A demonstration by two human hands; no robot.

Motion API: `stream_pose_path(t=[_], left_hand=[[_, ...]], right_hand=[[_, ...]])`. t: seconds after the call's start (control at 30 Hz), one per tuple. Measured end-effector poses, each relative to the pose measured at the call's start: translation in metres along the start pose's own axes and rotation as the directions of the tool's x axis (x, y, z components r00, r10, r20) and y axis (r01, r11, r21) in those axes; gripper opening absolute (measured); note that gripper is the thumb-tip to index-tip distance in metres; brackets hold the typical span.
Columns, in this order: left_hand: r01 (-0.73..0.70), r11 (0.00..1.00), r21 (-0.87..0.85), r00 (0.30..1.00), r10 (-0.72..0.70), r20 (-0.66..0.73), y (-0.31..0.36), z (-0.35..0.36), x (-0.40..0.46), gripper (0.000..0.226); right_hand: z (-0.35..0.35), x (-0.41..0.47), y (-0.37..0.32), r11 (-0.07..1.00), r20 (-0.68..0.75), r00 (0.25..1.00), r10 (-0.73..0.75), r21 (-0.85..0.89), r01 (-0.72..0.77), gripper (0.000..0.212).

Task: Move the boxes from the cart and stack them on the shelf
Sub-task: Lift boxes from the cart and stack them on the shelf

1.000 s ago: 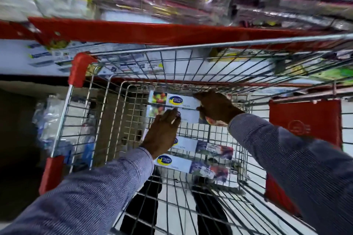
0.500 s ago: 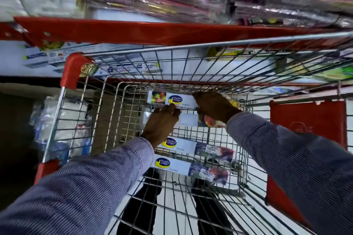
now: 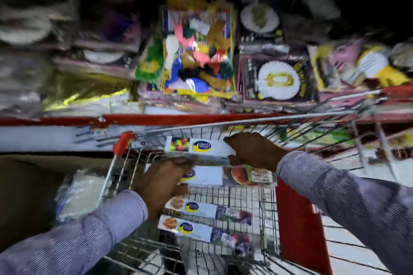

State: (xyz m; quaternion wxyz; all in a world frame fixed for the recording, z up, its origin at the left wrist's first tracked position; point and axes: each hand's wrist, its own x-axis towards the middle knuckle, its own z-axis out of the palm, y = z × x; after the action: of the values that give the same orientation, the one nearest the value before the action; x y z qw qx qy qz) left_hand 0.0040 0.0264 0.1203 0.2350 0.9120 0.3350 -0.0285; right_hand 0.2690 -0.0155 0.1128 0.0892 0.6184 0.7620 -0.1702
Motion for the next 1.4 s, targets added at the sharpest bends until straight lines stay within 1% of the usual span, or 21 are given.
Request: stream_pose_path(t=[0.03,0.07,0.1,0.13,0.17,0.2,0.27,0.33,0.4,0.47,0.57,0.67,0.77,0.83,0.97,1.1,1.23,1.4], left_hand=[[-0.019,1.000,0.005,1.000,0.019,0.014,0.006,-0.016,-0.006,0.061],[-0.053,0.998,0.031,0.998,0.054,-0.017,0.012,-0.037,-0.012,0.068],[-0.056,0.998,-0.005,0.998,0.055,-0.017,0.021,-0.060,-0.017,0.072],[-0.079,0.997,-0.018,0.995,0.077,-0.070,0.031,-0.079,-0.020,0.073],[-0.106,0.994,-0.027,0.985,0.101,-0.140,0.044,-0.111,-0.026,0.072],[-0.124,0.991,-0.042,0.983,0.117,-0.139,0.054,-0.128,-0.030,0.071],[-0.165,0.986,0.029,0.974,0.167,-0.155,0.069,-0.165,-0.030,0.072],[-0.177,0.980,0.088,0.960,0.192,-0.202,0.085,-0.204,-0.032,0.069],[-0.183,0.973,0.141,0.936,0.216,-0.279,0.094,-0.238,-0.031,0.062],[-0.180,0.968,0.176,0.917,0.230,-0.325,0.102,-0.269,-0.028,0.062],[-0.204,0.952,0.230,0.864,0.286,-0.416,0.113,-0.312,-0.024,0.062],[-0.176,0.945,0.278,0.865,0.283,-0.414,0.123,-0.345,-0.014,0.062],[-0.153,0.948,0.278,0.866,0.264,-0.425,0.125,-0.368,0.002,0.066],[-0.137,0.954,0.267,0.861,0.248,-0.444,0.129,-0.381,0.012,0.066],[-0.133,0.959,0.251,0.855,0.239,-0.461,0.137,-0.396,0.025,0.063],[-0.104,0.968,0.230,0.868,0.201,-0.454,0.132,-0.402,0.035,0.063],[-0.087,0.962,0.257,0.880,0.196,-0.433,0.126,-0.403,0.046,0.064],[-0.098,0.964,0.249,0.886,0.198,-0.420,0.122,-0.401,0.062,0.066]], right_hand=[[-0.022,-0.008,-0.002,1.000,-0.015,1.000,-0.007,-0.009,0.007,0.052],[-0.052,-0.017,-0.004,0.999,-0.047,0.999,-0.015,-0.029,0.013,0.051],[-0.080,-0.024,-0.007,0.999,-0.062,0.998,-0.028,-0.037,0.025,0.052],[-0.101,-0.030,-0.010,0.998,-0.053,0.998,-0.028,-0.050,0.025,0.054],[-0.138,-0.041,-0.014,0.996,-0.067,0.997,-0.026,-0.081,0.021,0.057],[-0.159,-0.048,-0.020,0.996,-0.067,0.998,-0.018,-0.093,0.011,0.057],[-0.200,-0.057,-0.026,0.993,-0.111,0.994,-0.015,-0.119,0.002,0.049],[-0.240,-0.070,-0.029,0.988,-0.164,0.986,0.015,-0.152,-0.040,0.041],[-0.278,-0.082,-0.032,0.983,-0.216,0.976,0.035,-0.167,-0.072,0.040],[-0.315,-0.096,-0.036,0.980,-0.273,0.962,0.023,-0.186,-0.076,0.037],[-0.361,-0.112,-0.039,0.976,-0.351,0.936,0.011,-0.199,-0.086,0.025],[-0.394,-0.113,-0.035,0.971,-0.398,0.917,0.018,-0.210,-0.110,0.025],[-0.418,-0.098,-0.021,0.967,-0.440,0.898,0.014,-0.224,-0.124,0.038],[-0.431,-0.083,-0.008,0.965,-0.473,0.881,0.009,-0.227,-0.132,0.042],[-0.441,-0.048,0.019,0.953,-0.487,0.870,0.074,-0.223,-0.206,0.033],[-0.434,-0.021,0.051,0.948,-0.479,0.868,0.133,-0.195,-0.253,0.040],[-0.430,-0.004,0.072,0.957,-0.488,0.859,0.154,-0.142,-0.253,0.037],[-0.427,0.004,0.074,0.971,-0.517,0.847,0.127,-0.109,-0.212,0.038]])
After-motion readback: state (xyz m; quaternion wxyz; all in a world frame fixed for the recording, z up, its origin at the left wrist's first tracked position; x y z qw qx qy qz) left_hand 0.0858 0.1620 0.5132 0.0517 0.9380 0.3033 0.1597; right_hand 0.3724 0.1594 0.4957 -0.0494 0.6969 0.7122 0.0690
